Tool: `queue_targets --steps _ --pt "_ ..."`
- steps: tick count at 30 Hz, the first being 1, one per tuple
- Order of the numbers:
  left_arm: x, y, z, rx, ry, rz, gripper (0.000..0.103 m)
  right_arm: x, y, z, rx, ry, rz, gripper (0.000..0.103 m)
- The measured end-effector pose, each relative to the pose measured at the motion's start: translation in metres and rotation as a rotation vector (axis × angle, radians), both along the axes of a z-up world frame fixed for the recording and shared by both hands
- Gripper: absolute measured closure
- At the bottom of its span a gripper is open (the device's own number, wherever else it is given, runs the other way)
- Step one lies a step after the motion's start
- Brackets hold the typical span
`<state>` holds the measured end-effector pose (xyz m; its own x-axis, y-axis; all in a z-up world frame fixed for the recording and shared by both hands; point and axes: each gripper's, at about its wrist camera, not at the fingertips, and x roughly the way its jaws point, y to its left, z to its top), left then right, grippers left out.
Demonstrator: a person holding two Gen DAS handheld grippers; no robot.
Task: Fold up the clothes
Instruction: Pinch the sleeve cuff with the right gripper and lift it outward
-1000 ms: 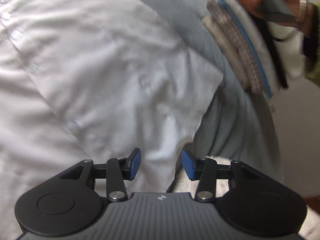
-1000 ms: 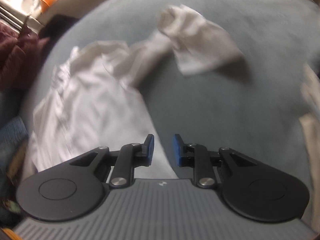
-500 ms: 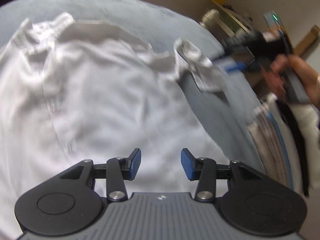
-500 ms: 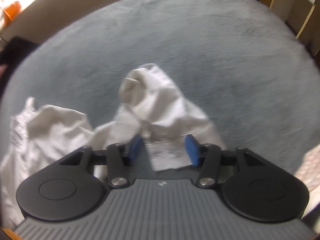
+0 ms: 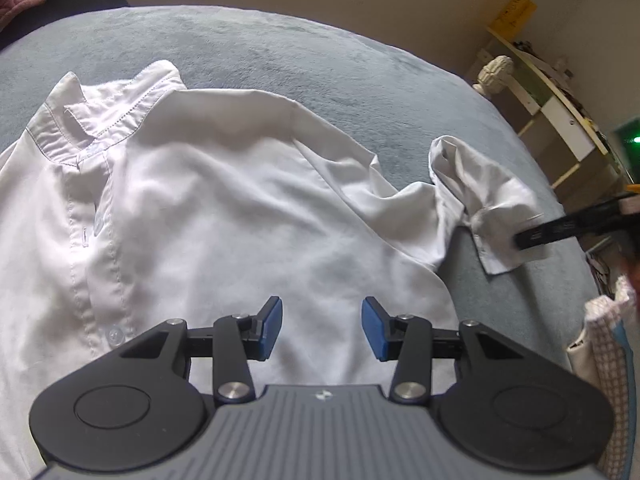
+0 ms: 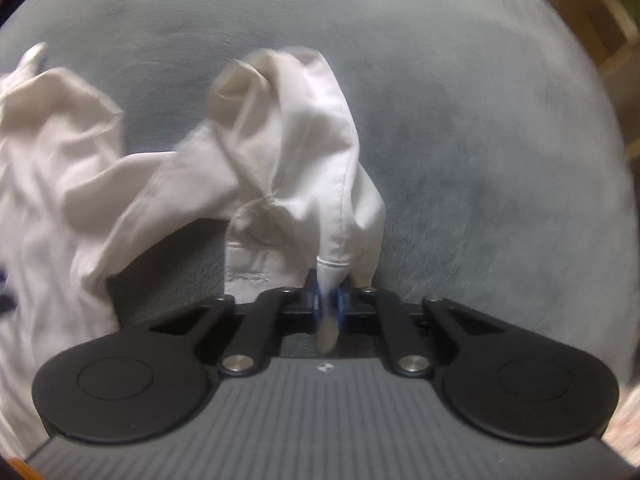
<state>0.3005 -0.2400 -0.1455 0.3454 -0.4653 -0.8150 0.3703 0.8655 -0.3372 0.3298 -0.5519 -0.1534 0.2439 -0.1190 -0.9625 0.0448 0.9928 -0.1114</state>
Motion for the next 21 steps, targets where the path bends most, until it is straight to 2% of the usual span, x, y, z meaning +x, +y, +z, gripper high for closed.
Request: queue_targets --steps 6,9,12,17,21 --pt "0.001 -0.002 -0.009 0.037 0.032 0.012 0.059 -0.007 -0.018 0.062 -0.239 0.025 0.252 0.100" --pt "0.000 -0.003 -0.009 0.049 0.033 0.005 0.059 -0.011 -0.029 0.078 -0.383 0.067 0.410 0.100" --pt "0.000 -0.004 -0.009 0.067 0.030 -0.003 0.059 -0.017 -0.038 0.064 -0.552 0.155 0.590 0.100" --pt "0.002 -0.005 -0.011 0.085 0.029 -0.005 0.059 -0.031 -0.064 0.023 -0.786 0.332 0.786 0.100" --pt "0.001 -0.007 -0.012 0.096 0.024 -0.010 0.059 -0.051 -0.087 -0.008 -0.944 0.430 0.948 0.097"
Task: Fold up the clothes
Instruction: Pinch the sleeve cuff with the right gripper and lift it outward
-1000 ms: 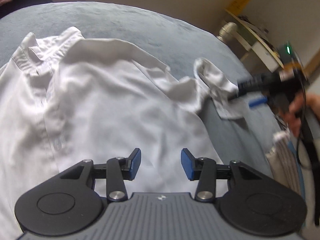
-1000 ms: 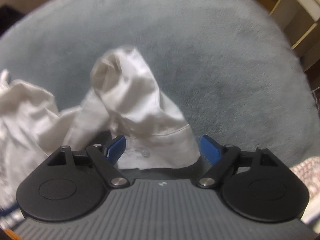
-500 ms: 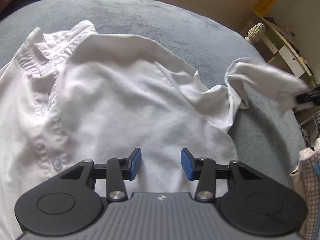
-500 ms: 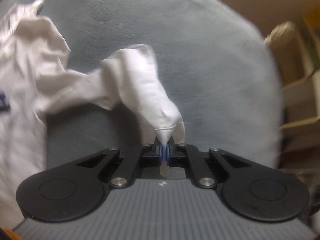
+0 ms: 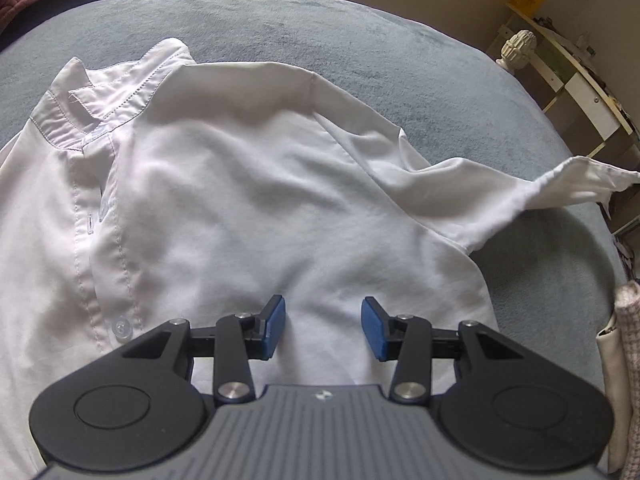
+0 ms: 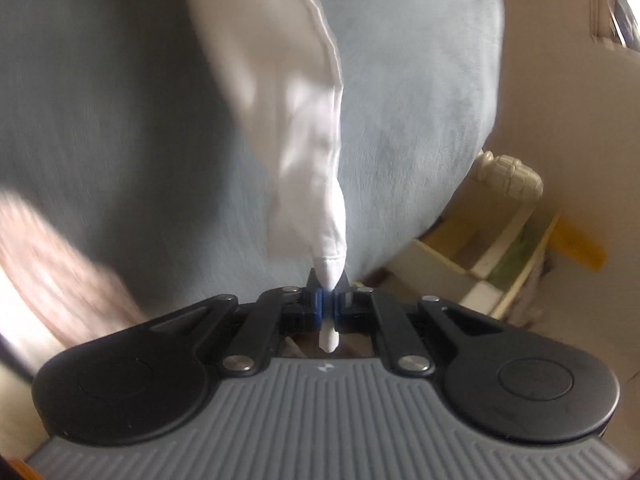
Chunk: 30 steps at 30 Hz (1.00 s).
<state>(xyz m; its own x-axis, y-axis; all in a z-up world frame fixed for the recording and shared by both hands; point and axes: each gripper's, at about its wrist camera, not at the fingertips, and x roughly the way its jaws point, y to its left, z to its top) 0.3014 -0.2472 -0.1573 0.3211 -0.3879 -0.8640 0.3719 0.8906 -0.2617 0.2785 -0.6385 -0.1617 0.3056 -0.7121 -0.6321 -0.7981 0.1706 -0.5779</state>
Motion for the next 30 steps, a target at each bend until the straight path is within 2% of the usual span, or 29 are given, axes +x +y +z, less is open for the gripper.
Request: queue_targets --steps 2,4,6,7,12,18,19,21,23,24,25,27,30 --pt "-0.001 -0.001 0.000 0.006 -0.004 -0.006 0.059 -0.013 -0.010 -0.013 -0.080 0.044 0.093 0.088" --pt "-0.001 -0.002 0.000 0.008 -0.005 -0.012 0.059 -0.018 -0.017 -0.014 -0.096 0.047 0.104 0.063" --pt "-0.002 -0.002 0.000 0.009 -0.006 -0.016 0.059 -0.017 -0.024 -0.009 -0.095 0.027 0.084 0.047" --pt "-0.002 -0.002 0.000 0.009 -0.006 -0.017 0.059 -0.013 -0.025 -0.003 -0.091 0.003 0.062 0.043" --pt "-0.002 -0.002 -0.001 0.005 -0.007 -0.028 0.059 0.009 -0.031 0.030 -0.057 -0.130 -0.059 0.042" --pt "-0.003 0.001 -0.002 -0.010 -0.002 -0.025 0.059 0.082 0.022 0.118 0.586 -0.461 -0.502 0.043" --pt "-0.003 0.001 -0.002 -0.013 -0.001 -0.022 0.059 0.091 0.032 0.128 0.732 -0.489 -0.591 0.043" --pt "-0.003 0.002 -0.002 -0.022 0.004 -0.015 0.059 0.102 0.042 0.134 1.040 -0.525 -0.836 0.043" --pt "-0.002 0.003 -0.003 -0.028 0.009 -0.014 0.059 0.104 0.039 0.123 1.259 -0.552 -1.102 0.042" --pt "-0.001 0.003 -0.003 -0.029 0.011 -0.016 0.058 0.102 0.036 0.112 1.329 -0.557 -1.232 0.042" --pt "-0.001 0.004 -0.003 -0.030 0.014 -0.017 0.058 0.100 0.027 0.101 1.333 -0.578 -1.341 0.042" --pt "0.001 0.004 -0.004 -0.036 0.020 -0.016 0.058 0.097 0.007 0.080 1.304 -0.629 -1.551 0.042" --pt "0.003 0.005 -0.004 -0.044 0.027 -0.016 0.058 0.080 -0.047 0.071 1.247 -0.805 -1.791 0.042"
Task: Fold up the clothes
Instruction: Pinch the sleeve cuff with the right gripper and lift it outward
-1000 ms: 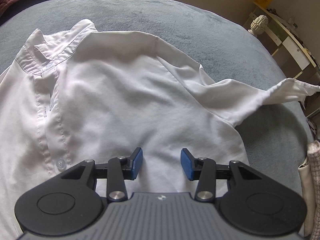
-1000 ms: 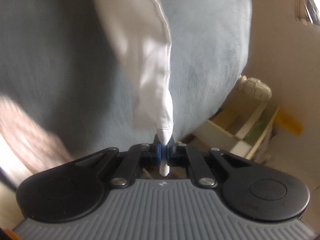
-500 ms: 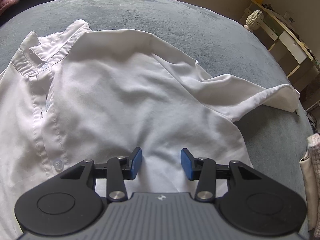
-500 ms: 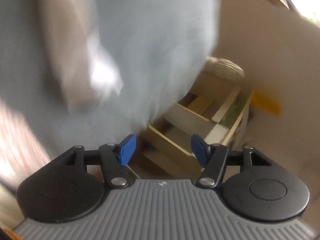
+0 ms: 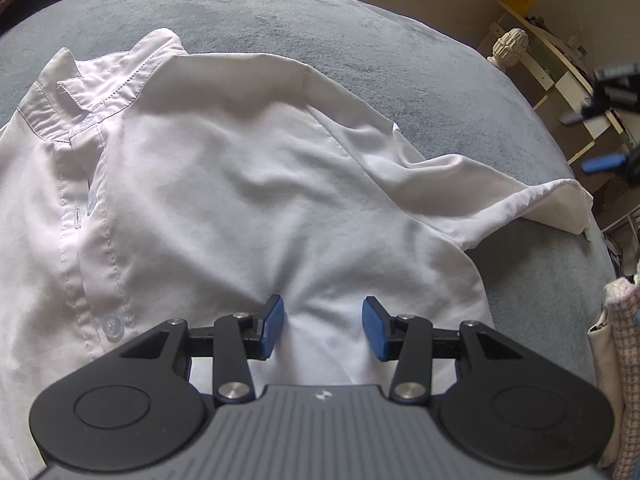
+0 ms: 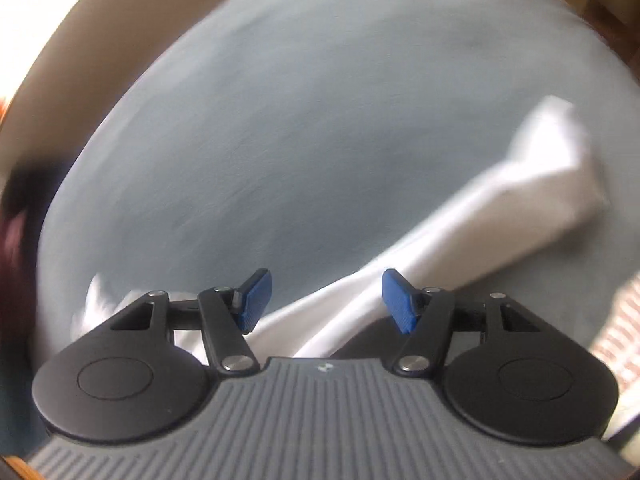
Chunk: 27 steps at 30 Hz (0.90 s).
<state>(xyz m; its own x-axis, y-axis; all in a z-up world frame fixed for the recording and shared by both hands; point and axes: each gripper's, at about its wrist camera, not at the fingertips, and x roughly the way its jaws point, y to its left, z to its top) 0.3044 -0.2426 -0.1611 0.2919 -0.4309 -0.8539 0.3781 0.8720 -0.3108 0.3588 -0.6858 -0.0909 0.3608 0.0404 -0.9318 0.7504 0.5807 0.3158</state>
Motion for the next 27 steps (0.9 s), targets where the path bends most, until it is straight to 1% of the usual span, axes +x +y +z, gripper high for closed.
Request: queue_targets --steps 1,3,5,6,8,14,17,20,21,22,23,24,25,26,27 --pt "0.000 0.000 0.000 0.001 -0.002 -0.002 0.058 -0.007 -0.021 -0.001 0.005 -0.001 -0.091 0.042" --pt "-0.001 -0.001 0.000 0.004 -0.006 -0.007 0.058 -0.019 -0.060 0.000 0.016 -0.001 -0.218 0.042" --pt "-0.002 -0.002 0.000 0.014 -0.011 -0.014 0.058 -0.037 -0.088 -0.001 0.041 0.007 -0.319 0.042" --pt "-0.002 -0.003 0.000 0.019 -0.013 -0.016 0.058 -0.041 -0.102 -0.003 0.063 0.014 -0.340 0.042" --pt "-0.003 -0.005 0.001 0.030 -0.018 -0.019 0.058 -0.044 -0.121 -0.010 0.098 0.031 -0.355 0.042" --pt "-0.005 -0.012 0.001 0.071 -0.038 -0.028 0.057 -0.041 -0.139 -0.040 0.144 0.092 -0.368 0.042" --pt "-0.006 -0.014 0.001 0.082 -0.039 -0.025 0.057 -0.040 -0.142 -0.057 0.136 0.119 -0.387 0.042" --pt "-0.006 -0.014 0.001 0.086 -0.037 -0.020 0.057 -0.038 -0.144 -0.070 0.121 0.139 -0.375 0.043" --pt "-0.006 -0.014 0.001 0.089 -0.038 -0.020 0.057 -0.038 -0.143 -0.074 0.115 0.141 -0.365 0.047" --pt "-0.006 -0.015 0.001 0.092 -0.040 -0.021 0.057 -0.038 -0.143 -0.077 0.109 0.143 -0.354 0.063" --pt "-0.006 -0.015 0.001 0.094 -0.042 -0.021 0.057 -0.039 -0.142 -0.079 0.101 0.136 -0.342 0.075" --pt "-0.007 -0.015 0.001 0.096 -0.044 -0.022 0.057 -0.040 -0.140 -0.080 0.092 0.127 -0.328 0.096" --pt "-0.007 -0.015 0.001 0.096 -0.044 -0.021 0.057 -0.042 -0.138 -0.081 0.083 0.118 -0.315 0.099" --pt "-0.006 -0.015 0.001 0.093 -0.041 -0.020 0.057 -0.042 -0.137 -0.077 0.072 0.085 -0.298 0.101" --pt "-0.006 -0.015 0.001 0.091 -0.039 -0.018 0.057 -0.043 -0.135 -0.067 0.078 0.030 -0.284 0.103"
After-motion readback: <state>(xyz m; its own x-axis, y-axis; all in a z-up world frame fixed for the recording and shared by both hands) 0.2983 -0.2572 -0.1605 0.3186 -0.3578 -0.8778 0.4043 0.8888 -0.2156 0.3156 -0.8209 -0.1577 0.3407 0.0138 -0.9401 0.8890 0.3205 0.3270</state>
